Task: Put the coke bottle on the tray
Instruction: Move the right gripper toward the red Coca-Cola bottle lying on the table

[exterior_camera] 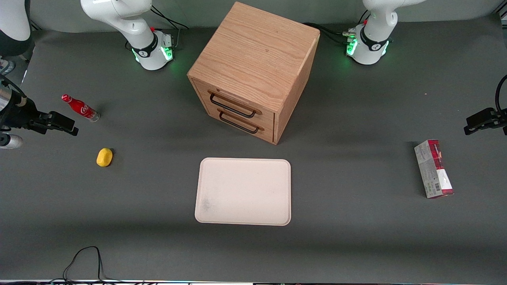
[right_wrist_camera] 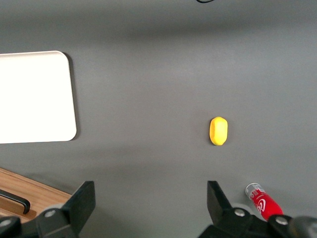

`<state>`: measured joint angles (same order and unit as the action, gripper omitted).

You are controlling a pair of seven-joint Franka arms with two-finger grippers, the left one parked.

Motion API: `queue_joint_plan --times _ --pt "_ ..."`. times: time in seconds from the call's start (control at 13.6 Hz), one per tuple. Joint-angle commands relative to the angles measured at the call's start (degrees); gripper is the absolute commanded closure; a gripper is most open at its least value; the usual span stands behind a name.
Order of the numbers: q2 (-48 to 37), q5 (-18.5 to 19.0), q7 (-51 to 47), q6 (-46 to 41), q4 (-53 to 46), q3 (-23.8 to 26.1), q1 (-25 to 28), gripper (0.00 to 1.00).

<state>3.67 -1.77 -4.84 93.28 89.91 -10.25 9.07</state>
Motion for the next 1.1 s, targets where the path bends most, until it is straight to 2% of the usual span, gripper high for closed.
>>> queue_joint_plan --times 0.0,0.22,0.29,0.44,0.59,0.88,1.03 --pt "1.1 -1.3 -1.4 -1.9 -2.0 0.3 -0.4 0.00" --pt "0.8 -1.2 0.3 -4.1 -1.1 -0.5 -0.6 0.00" --pt "0.0 -1.0 3.8 -4.4 0.9 -1.3 -1.1 0.00" --pt "-4.1 0.2 7.8 -3.1 8.4 -5.5 -1.1 0.00" --pt "-10.2 5.8 12.5 0.9 18.0 -8.2 -1.0 0.00" --pt "-22.1 14.3 18.0 12.6 38.2 -16.4 -0.9 0.00" --pt "-25.5 18.2 19.2 16.4 44.5 -20.6 -0.9 0.00"
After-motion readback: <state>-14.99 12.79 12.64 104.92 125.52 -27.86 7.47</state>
